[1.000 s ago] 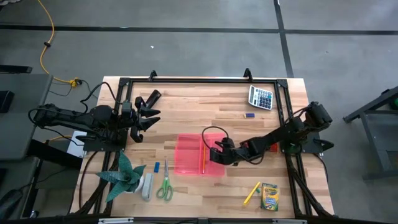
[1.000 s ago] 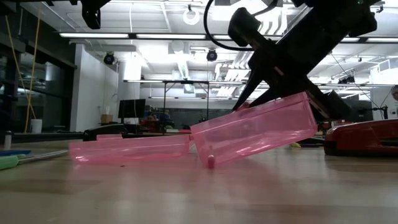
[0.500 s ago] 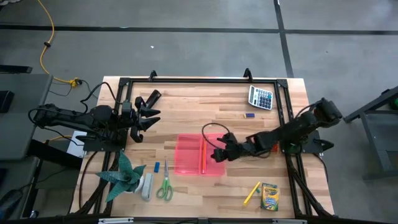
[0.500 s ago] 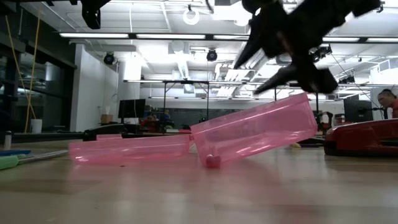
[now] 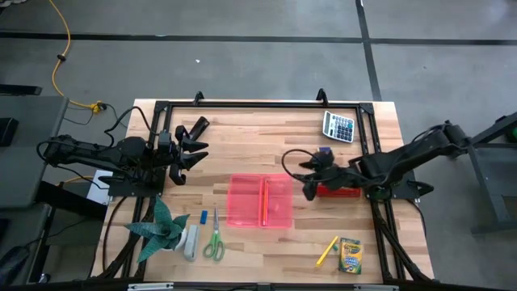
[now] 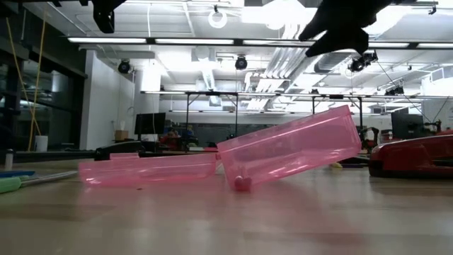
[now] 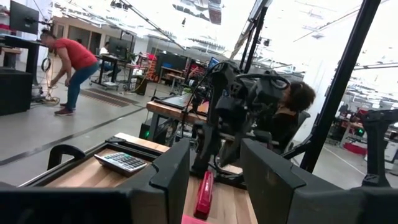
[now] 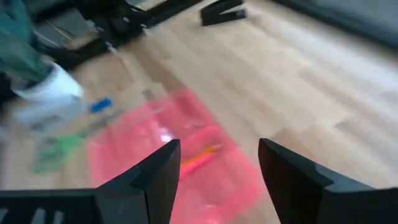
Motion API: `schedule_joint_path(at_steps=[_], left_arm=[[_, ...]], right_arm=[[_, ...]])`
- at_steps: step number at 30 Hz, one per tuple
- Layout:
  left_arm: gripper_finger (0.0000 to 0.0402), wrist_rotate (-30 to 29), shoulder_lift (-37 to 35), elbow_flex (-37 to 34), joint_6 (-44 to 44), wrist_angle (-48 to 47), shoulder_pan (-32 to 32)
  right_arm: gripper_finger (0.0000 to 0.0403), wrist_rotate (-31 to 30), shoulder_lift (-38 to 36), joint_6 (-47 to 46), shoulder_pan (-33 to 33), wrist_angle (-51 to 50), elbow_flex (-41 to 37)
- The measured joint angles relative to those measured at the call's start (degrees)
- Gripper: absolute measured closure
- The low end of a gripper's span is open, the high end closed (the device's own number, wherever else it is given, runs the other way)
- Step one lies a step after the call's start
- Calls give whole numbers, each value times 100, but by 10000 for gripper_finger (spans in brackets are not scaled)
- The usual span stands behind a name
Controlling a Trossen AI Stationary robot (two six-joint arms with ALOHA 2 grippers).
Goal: Pack school essentials
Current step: Put the yellow pen into the pink supply box
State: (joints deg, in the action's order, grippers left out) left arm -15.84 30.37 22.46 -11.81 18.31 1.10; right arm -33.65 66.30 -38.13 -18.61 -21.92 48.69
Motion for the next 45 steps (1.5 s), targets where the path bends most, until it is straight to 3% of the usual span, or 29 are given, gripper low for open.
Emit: schedule_joint_path(at_steps=[4, 9, 14, 17, 21, 29, 45], left_arm=[[271, 0, 0, 0, -4, -2, 0], [271, 0, -2, 0, -15, -8, 0], [271, -14, 0, 0, -4, -48, 0], [271, -39, 0, 0, 0, -50, 0], [271, -42, 0, 0, 13, -51, 0], [271, -42, 208, 0, 492, -95, 4], [271, 11, 387, 0, 183, -90, 4]], right_arm=[[195, -142, -244, 347, 77, -343, -135], [195, -30, -651, 309, 100, 115, -884], [195, 148, -1161, 365, 132, 1828, -1691], [195, 478, -1329, 868, 239, 2987, -1892], [195, 837, -1363, 1817, 382, 3668, -1779], [195, 1062, -1357, 2345, 526, 3779, -1449], [195, 1008, -1355, 2319, 524, 3762, -1449]])
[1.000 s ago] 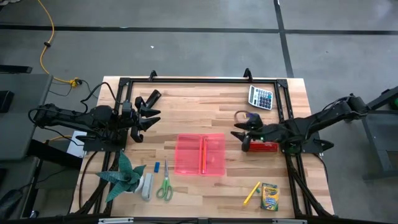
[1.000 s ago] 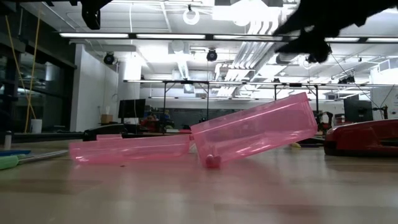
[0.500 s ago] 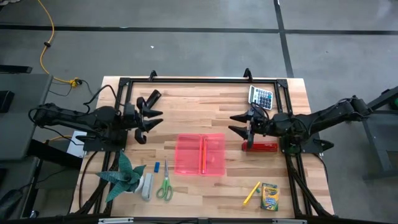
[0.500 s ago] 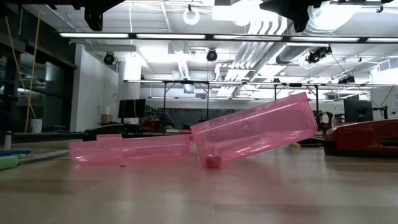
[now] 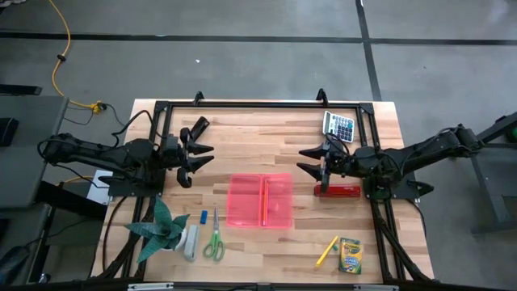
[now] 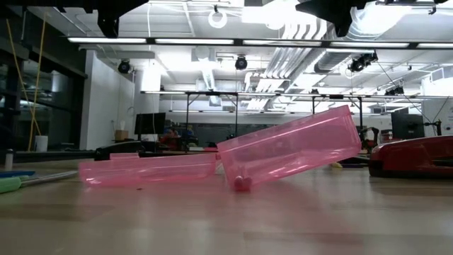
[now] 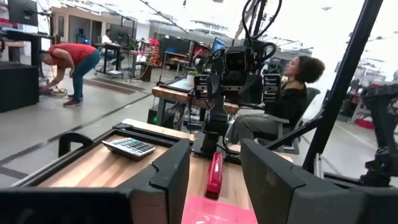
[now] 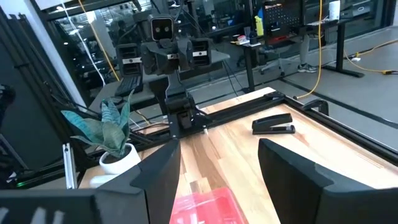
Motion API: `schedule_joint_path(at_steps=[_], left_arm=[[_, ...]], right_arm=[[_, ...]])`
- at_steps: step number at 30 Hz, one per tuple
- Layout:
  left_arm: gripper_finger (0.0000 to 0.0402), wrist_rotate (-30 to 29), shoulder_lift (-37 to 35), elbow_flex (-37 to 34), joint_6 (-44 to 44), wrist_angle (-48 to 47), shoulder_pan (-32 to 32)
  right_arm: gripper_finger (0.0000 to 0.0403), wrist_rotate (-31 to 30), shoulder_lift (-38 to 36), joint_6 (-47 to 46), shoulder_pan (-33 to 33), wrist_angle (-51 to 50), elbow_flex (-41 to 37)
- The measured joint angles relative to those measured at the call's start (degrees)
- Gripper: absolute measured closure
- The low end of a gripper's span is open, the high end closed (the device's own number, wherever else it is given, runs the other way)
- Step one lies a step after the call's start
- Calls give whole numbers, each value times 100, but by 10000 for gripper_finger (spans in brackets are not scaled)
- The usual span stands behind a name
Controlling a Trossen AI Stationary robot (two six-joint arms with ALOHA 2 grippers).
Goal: Pack school essentials
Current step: Put the yellow pen into the pink supply box
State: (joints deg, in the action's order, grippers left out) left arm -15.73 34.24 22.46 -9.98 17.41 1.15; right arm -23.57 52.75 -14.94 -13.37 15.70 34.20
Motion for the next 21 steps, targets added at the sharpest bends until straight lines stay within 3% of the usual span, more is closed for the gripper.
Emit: schedule_joint_path(at_steps=[4, 8, 14, 17, 21], left_arm=[[271, 2, 0, 0, 62, 0, 0], [271, 0, 0, 0, 162, 0, 1], [271, -2, 0, 0, 162, 0, 2], [271, -4, 0, 0, 164, 0, 2], [271, -7, 0, 0, 163, 0, 2]], right_arm=[[195, 181, 0, 61, 0, 0, 0], [195, 828, 91, -629, -100, -203, 26], [195, 2061, 803, -1573, -893, -2389, 650], [195, 2593, 1311, -1532, -1425, -3426, 1057], [195, 2794, 1983, -1120, -2116, -4170, 1357]])
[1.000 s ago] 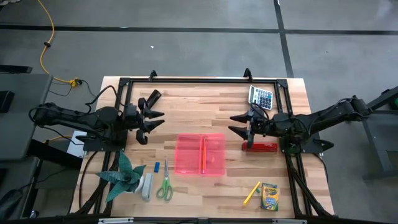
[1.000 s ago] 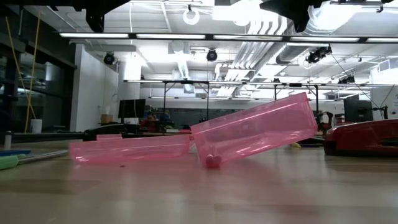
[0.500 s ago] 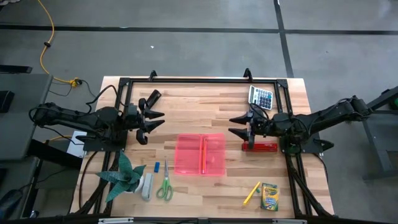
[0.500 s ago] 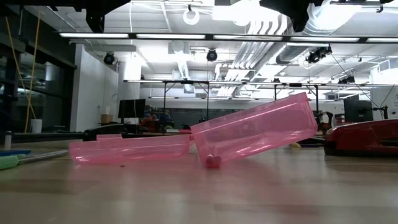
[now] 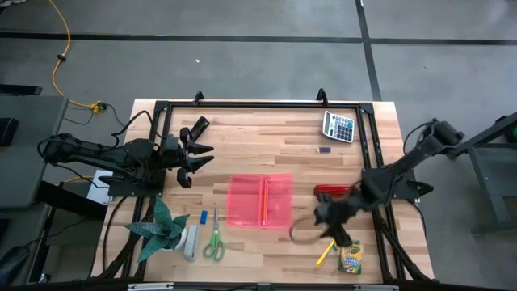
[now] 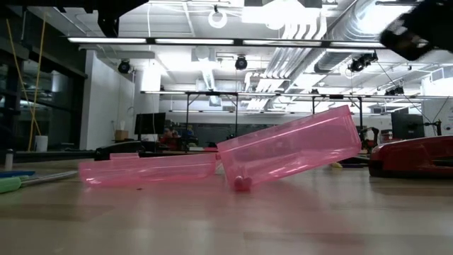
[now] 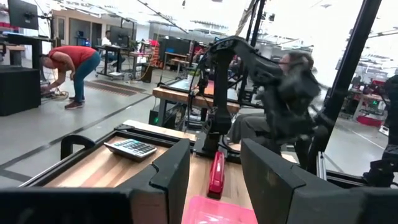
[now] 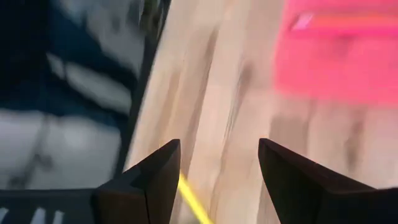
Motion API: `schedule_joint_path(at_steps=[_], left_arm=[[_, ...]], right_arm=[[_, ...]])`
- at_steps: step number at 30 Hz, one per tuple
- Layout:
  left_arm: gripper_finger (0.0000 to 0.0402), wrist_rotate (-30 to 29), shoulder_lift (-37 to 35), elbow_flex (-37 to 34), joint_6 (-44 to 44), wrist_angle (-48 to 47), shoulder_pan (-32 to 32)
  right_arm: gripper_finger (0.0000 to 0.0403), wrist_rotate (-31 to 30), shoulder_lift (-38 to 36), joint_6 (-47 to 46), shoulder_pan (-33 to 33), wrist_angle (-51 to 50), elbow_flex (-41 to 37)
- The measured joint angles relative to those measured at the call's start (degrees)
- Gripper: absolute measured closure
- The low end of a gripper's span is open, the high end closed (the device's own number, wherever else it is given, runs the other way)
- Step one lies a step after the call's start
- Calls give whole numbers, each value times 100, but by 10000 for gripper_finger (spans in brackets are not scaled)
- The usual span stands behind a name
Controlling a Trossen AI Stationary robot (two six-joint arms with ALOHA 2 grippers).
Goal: Pack school essentials
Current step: Put the yellow pen into the pink supply box
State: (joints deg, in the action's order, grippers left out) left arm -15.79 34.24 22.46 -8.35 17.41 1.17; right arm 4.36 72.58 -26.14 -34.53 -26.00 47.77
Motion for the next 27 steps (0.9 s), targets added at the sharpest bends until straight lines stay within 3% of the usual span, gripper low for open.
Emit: schedule_joint_path(at_steps=[5, 13, 18, 27], left_arm=[[271, -4, 0, 0, 1, 0, -1], [271, -112, 0, 0, 3, 0, -1], [271, -157, 0, 0, 3, 0, -1], [271, -157, 0, 0, 3, 0, -1]], right_arm=[[195, -67, 821, 333, -587, 74, 0], [195, 17, 1861, 888, -989, 555, 0], [195, -26, 2212, 974, -1163, 551, 0], [213, -807, 2430, 991, -1460, 488, 22]])
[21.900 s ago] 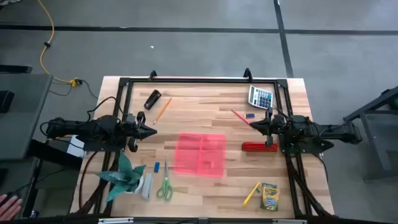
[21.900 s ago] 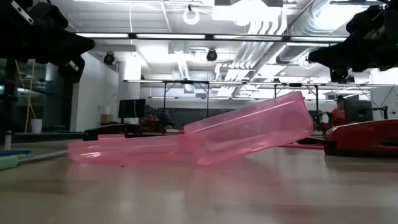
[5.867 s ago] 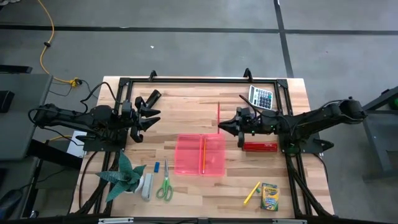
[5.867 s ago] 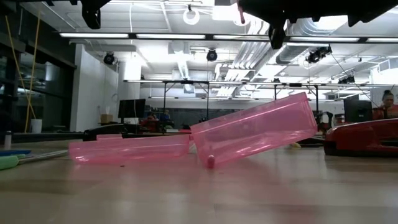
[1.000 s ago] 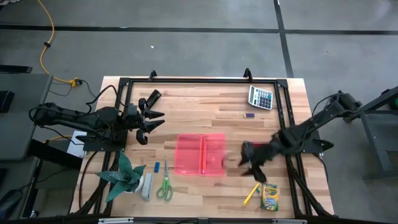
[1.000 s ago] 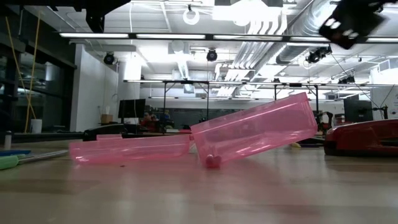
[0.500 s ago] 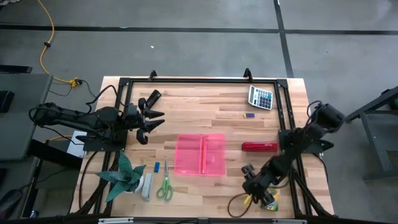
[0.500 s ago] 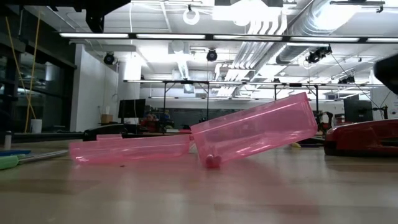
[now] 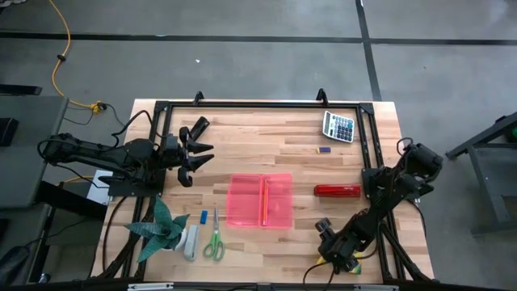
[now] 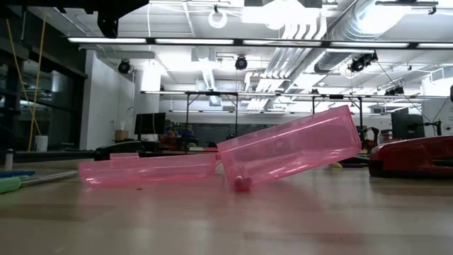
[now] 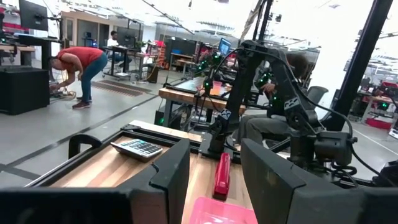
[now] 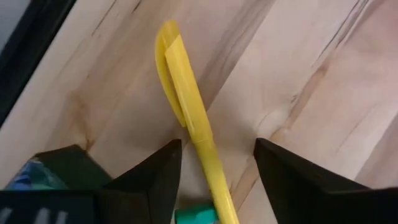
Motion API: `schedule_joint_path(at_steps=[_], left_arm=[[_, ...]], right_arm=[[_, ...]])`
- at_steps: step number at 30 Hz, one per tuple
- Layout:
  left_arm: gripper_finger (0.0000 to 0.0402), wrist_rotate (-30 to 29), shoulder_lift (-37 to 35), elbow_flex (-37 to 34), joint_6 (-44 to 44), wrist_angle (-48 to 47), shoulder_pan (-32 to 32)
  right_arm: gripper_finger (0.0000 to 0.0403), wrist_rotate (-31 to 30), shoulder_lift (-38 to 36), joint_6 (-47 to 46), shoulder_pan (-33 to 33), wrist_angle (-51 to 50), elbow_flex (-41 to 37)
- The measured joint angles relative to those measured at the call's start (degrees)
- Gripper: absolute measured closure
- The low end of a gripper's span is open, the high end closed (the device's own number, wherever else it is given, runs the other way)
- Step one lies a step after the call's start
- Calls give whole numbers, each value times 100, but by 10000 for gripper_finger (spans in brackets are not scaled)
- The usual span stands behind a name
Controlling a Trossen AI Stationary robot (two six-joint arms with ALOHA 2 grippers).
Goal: Pack school essentials
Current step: Put the yellow pen into the pink supply box
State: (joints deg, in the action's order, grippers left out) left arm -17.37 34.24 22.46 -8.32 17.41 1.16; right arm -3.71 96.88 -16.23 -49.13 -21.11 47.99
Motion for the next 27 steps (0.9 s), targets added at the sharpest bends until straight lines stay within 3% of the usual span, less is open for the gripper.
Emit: schedule_joint_path(at_steps=[10, 16, 19, 22, 27], left_arm=[[271, 1, 0, 0, 0, 0, 1], [271, 0, 0, 0, 0, 0, 1], [271, 0, 0, 0, 0, 0, -1], [271, 1, -1, 0, 0, 0, 1], [271, 0, 0, 0, 78, -2, 1]], right_arm=[[385, -171, 7, -19, 132, -182, -4], [384, -226, -277, -12, 560, -878, -36], [397, -307, -757, -219, 785, -1364, -188], [397, -392, -1517, -999, 922, -1444, -610], [399, -1128, -2941, -2501, 1071, -130, -1550]])
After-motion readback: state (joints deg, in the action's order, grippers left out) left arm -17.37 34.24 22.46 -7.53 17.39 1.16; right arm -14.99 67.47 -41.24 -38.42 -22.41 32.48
